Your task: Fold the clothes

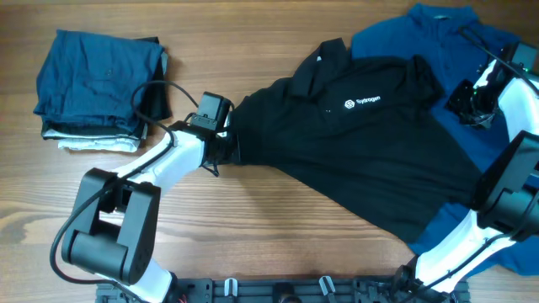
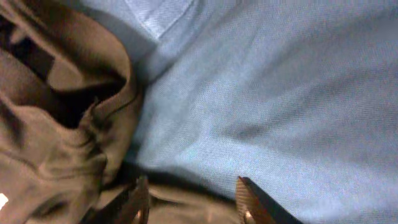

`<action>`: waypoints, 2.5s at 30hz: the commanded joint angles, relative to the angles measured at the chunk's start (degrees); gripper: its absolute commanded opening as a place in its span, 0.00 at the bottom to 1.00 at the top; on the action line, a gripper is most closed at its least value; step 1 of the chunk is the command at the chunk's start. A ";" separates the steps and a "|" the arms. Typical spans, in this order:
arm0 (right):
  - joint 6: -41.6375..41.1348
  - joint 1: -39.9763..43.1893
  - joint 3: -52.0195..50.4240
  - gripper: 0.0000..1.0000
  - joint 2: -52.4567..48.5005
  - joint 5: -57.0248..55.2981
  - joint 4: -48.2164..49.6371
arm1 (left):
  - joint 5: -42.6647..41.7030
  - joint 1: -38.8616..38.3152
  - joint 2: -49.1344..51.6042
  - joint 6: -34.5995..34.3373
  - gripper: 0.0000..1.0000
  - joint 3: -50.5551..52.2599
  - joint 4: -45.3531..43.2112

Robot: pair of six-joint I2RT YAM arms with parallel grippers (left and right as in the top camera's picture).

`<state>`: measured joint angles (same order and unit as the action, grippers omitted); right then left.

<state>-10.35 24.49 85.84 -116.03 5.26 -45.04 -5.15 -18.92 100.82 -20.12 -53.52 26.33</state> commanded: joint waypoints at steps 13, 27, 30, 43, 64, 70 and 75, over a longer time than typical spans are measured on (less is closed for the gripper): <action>-0.20 2.58 -0.83 0.04 -13.79 -2.84 3.80 | 3.76 5.40 -0.20 -1.60 0.04 0.04 3.08; 1.36 10.10 -0.76 0.04 -16.59 -5.11 13.84 | 10.36 13.42 -0.20 0.42 0.04 0.04 8.76; 1.40 10.10 -0.76 0.04 -16.63 -7.15 15.28 | 10.64 14.93 -0.20 0.37 0.04 0.04 10.91; 2.73 10.29 3.21 0.04 -16.31 -5.01 16.81 | 1.31 23.28 -1.68 0.39 0.04 -0.98 13.49; -0.24 1.07 27.21 0.34 -9.75 13.20 -30.05 | -8.52 1.01 -0.72 14.27 0.04 -14.23 -5.07; -0.17 -5.05 24.85 0.34 -9.75 10.99 -30.47 | -8.76 0.00 7.45 18.78 0.04 -14.34 -11.17; -0.35 -8.44 24.48 0.35 -9.75 8.81 -30.23 | -8.98 0.00 9.68 21.44 0.04 -14.34 -10.58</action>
<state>-9.80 17.65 110.74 -126.56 16.16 -75.35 -13.15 -18.85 109.43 -2.42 -67.92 15.42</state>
